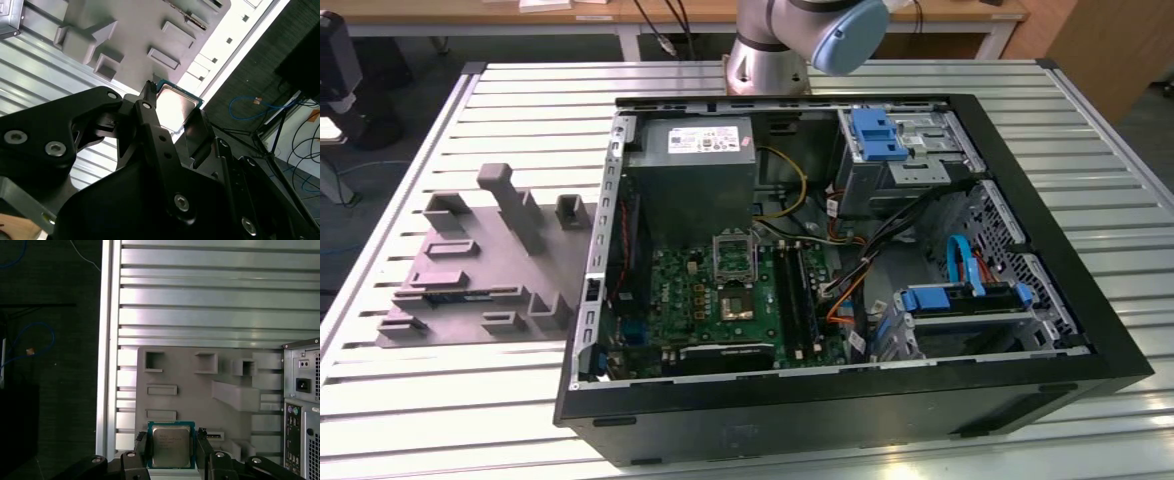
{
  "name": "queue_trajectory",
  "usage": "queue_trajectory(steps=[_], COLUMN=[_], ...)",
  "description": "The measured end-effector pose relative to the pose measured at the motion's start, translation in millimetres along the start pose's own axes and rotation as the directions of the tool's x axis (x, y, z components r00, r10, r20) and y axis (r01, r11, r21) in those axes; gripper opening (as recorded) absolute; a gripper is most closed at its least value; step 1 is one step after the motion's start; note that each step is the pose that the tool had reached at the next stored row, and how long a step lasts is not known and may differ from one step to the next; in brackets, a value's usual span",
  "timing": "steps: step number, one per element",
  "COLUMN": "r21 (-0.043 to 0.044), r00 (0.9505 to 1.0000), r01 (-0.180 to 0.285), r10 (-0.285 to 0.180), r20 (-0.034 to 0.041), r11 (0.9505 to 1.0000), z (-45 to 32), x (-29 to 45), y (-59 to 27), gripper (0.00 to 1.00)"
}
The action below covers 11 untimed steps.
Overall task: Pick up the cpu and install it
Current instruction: 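Pick up the cpu and move it towards the insertion slot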
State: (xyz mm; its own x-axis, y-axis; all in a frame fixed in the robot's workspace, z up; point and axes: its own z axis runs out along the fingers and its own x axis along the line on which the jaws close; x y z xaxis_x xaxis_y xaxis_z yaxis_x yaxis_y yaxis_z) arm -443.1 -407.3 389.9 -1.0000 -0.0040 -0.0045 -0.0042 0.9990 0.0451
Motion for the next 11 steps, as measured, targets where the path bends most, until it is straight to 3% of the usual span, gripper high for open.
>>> queue_trajectory(steps=[11], r21=[0.0], r00=[1.0], r01=[0.0], r10=[0.0], r20=[0.0], r11=[1.0], z=[0.0], x=[-2.3], y=[0.0], gripper=[0.47])
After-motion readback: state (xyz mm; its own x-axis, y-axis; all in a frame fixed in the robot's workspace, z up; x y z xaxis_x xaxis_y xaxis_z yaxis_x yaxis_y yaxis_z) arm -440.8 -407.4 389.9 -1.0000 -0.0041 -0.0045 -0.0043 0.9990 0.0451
